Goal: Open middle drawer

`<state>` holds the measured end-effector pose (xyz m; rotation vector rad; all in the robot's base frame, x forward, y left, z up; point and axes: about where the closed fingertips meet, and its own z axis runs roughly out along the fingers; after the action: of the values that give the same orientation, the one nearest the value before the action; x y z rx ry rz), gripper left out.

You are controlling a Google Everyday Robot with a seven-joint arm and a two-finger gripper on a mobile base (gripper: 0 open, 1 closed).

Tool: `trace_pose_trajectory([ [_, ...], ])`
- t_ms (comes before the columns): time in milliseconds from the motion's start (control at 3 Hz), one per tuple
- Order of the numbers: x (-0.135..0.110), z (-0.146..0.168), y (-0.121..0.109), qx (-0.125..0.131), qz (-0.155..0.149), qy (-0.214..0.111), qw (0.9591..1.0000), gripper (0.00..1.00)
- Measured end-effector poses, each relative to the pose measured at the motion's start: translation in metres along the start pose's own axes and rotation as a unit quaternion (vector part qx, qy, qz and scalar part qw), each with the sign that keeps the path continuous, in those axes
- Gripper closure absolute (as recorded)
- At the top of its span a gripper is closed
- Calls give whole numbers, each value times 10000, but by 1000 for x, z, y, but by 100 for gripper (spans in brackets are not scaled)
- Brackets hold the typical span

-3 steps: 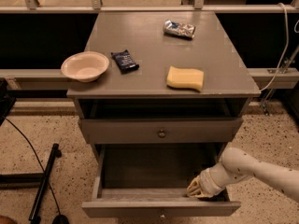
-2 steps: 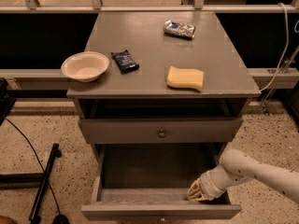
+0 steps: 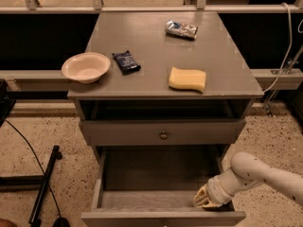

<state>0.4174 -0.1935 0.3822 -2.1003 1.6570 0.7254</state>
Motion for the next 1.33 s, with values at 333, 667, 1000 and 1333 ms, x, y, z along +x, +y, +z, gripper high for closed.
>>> trace_pose_trajectory([
  [333,0,0,0,0,0,0,10000,100],
  [667,-2,-3,4,7,9,-72,10000,100],
  [1000,-2,-3,4,8,9,-72,10000,100],
  [1333,-12,-26,9,520,-149,-235,9983,100],
])
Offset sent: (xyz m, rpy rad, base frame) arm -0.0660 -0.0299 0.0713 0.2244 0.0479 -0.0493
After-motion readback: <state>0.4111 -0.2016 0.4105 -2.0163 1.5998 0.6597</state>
